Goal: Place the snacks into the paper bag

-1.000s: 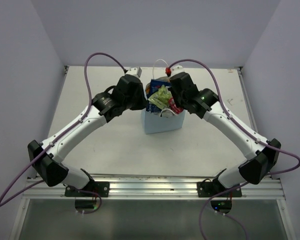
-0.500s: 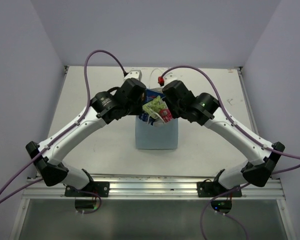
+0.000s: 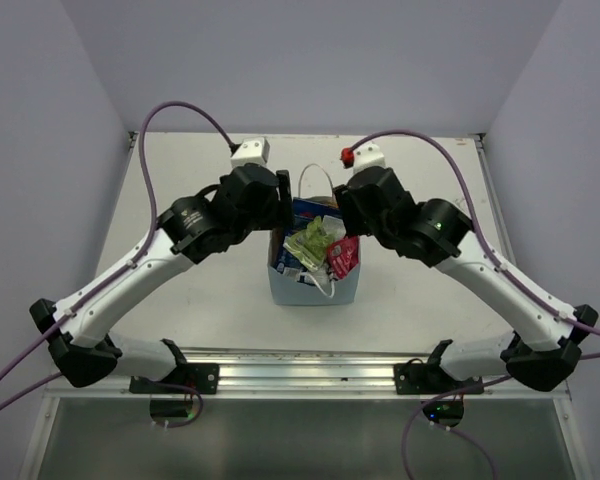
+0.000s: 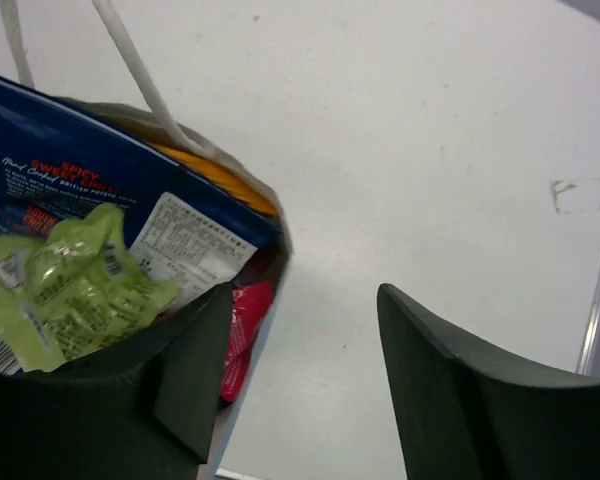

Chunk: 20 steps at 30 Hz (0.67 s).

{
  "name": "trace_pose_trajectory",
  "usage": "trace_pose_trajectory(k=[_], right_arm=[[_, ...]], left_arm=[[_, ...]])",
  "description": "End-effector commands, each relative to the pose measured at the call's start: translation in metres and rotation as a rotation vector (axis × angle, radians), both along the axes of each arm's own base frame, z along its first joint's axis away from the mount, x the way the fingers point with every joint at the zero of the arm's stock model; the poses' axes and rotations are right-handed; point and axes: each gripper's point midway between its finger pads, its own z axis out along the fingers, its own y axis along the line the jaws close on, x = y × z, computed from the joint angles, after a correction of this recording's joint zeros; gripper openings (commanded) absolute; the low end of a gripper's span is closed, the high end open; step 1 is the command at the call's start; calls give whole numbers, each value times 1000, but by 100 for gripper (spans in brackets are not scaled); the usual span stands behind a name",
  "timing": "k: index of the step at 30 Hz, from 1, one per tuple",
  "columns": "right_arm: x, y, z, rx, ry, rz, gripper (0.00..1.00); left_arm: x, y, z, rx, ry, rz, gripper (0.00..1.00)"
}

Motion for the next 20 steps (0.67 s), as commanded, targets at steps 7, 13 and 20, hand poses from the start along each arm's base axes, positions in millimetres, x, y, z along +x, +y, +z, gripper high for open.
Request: trace_pose_trajectory(k=[7,13,20], right_arm=[[7,-93,44,-108,-296,-394,79],[33,-139,-20,-287,-168,-572,80],[54,-160,-59,-196,-60,-615,87]], left_arm=[[14,85,87,11,-413,308,100],[64,134,57,93,-327,344,100],[104,178,52,98,-357,355,100]])
